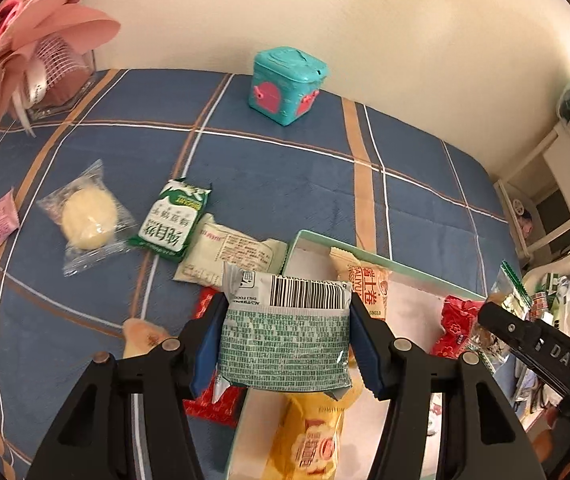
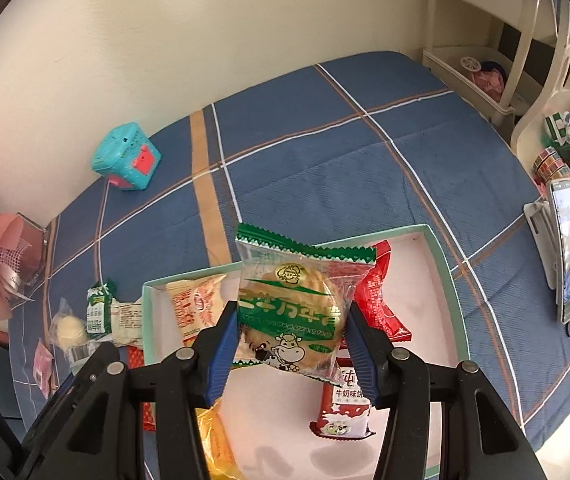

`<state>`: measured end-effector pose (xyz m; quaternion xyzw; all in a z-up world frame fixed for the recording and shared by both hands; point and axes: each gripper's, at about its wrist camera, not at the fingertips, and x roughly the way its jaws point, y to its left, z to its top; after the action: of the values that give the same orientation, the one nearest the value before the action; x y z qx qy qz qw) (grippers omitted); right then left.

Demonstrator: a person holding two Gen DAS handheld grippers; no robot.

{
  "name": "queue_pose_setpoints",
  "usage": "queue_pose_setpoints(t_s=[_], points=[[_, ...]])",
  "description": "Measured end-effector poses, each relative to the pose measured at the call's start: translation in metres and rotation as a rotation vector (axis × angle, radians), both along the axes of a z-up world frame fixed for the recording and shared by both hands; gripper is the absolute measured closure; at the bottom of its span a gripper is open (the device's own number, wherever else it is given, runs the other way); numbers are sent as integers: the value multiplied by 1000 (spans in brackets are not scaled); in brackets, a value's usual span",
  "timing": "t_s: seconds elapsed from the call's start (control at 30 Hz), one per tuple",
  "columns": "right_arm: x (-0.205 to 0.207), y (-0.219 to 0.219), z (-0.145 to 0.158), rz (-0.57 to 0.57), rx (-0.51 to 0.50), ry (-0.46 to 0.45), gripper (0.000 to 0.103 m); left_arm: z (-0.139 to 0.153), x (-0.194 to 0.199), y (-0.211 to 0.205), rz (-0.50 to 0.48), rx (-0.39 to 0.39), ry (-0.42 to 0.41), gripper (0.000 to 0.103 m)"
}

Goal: Organize snacks
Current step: 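Lift both held snacks and carry them over the white tray, then open the left tool to drop the green bag while the right tool drops the biscuit pack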

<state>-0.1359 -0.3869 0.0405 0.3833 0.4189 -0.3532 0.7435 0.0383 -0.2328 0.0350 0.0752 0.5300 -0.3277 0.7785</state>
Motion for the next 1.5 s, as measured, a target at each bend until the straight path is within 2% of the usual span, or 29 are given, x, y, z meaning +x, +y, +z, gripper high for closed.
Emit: queue_pose_setpoints(t_s=[0.53, 0.83, 1.5], points=[[17, 0, -33, 51, 45, 33, 48, -37, -1, -36, -58, 66, -46, 43], [19, -1, -55, 50, 71, 58, 48, -42, -14, -51, -100, 87, -61, 43], [17, -6, -80, 23, 107, 107, 48, -59, -17, -61, -130, 126, -22, 43]])
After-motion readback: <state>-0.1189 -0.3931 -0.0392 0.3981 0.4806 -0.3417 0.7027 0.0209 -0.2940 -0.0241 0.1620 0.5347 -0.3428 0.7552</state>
